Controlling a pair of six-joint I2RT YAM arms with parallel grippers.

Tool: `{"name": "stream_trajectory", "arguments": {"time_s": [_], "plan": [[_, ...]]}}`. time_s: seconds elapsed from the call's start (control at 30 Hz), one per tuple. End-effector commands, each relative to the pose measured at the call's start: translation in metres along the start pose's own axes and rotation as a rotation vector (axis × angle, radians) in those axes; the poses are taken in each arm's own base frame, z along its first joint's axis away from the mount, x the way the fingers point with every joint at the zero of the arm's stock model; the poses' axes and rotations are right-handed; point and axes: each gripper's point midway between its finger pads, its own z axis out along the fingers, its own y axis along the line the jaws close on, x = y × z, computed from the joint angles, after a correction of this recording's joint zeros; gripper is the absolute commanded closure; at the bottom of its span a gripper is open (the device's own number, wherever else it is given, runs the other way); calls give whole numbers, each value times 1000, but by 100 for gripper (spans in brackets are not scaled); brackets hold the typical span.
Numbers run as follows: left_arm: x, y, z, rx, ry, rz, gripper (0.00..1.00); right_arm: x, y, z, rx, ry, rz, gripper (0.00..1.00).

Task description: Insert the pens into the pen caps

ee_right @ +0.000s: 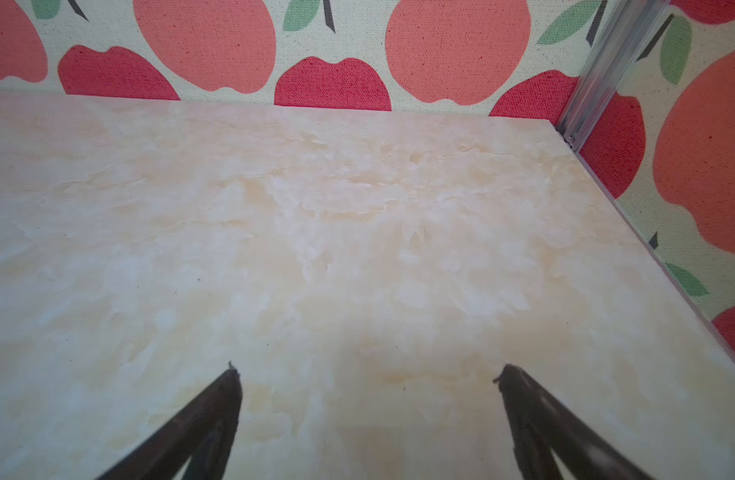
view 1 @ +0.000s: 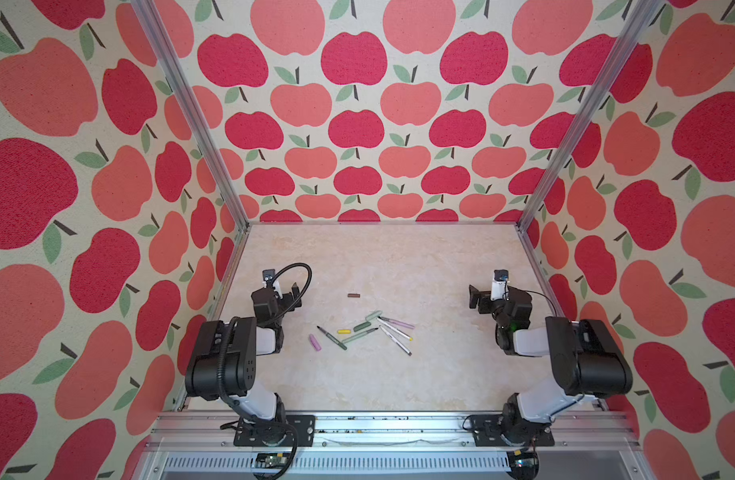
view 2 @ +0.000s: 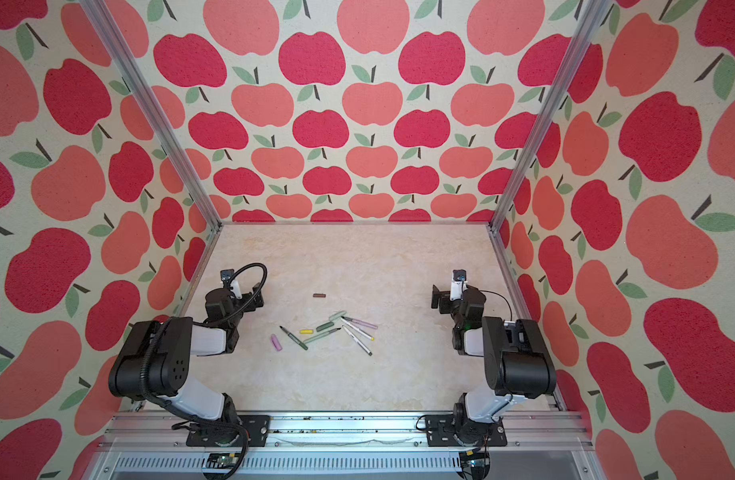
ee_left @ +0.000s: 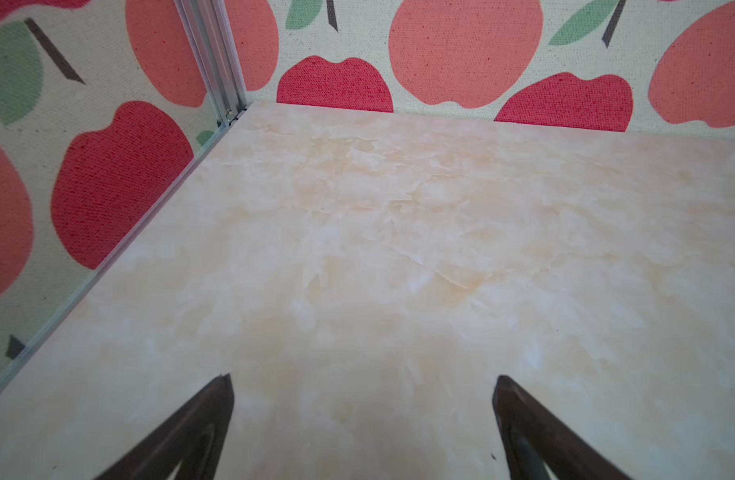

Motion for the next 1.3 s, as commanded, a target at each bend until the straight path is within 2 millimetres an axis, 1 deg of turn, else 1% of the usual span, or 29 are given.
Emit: {"name": "stream_trajectory", "arguments": {"time_s": [0.0,0.97,1.27], "plan": [[1,-2,1,17,2,6,1,-8,-2,0,11,-23,-20,1],[1,-2,1,26,3,-1,1,-8,-2,0,11,-22,-20,1],[0,-1,1,35,1,-13,1,-9,-5,-1,31,-26,-11,1]]}}
